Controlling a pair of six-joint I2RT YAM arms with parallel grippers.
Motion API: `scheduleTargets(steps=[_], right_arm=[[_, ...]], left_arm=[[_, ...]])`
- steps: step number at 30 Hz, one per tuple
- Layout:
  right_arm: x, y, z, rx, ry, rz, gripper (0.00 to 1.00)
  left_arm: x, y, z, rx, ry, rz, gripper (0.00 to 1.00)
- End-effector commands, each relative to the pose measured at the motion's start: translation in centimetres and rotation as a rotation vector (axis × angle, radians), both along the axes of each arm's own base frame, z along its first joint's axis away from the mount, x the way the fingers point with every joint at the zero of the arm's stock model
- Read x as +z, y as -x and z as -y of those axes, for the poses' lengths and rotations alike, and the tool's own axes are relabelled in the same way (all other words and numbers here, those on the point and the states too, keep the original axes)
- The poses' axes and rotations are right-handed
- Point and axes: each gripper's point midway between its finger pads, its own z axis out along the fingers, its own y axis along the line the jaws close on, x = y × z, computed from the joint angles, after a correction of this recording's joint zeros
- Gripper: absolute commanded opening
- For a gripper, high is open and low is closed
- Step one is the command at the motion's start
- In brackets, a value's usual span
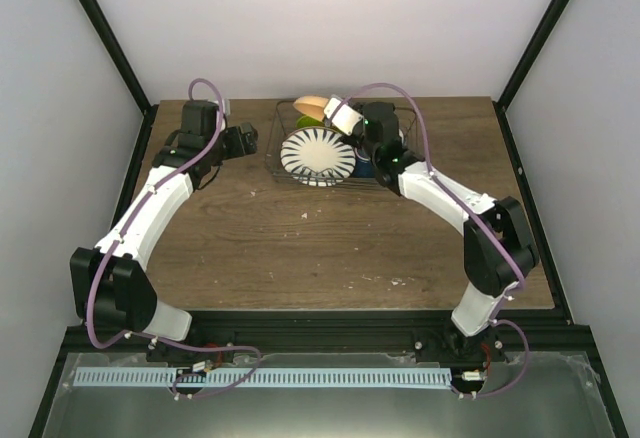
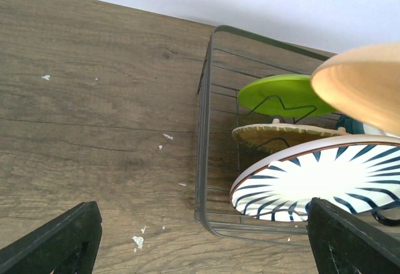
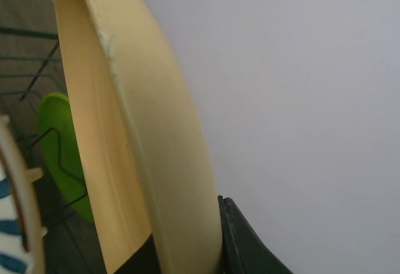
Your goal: Load the mixed dishes into the dish rack
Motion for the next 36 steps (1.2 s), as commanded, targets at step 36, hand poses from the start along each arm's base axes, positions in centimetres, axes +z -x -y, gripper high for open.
scheduleTargets(steps=[36], right_arm=[[-5.2,24.7,0.4,0.171,-0.541,-1.060,0.01]], left_arm=[[2.2,-2.9,1.2,-0.064,-0.011,0.066,0.91]])
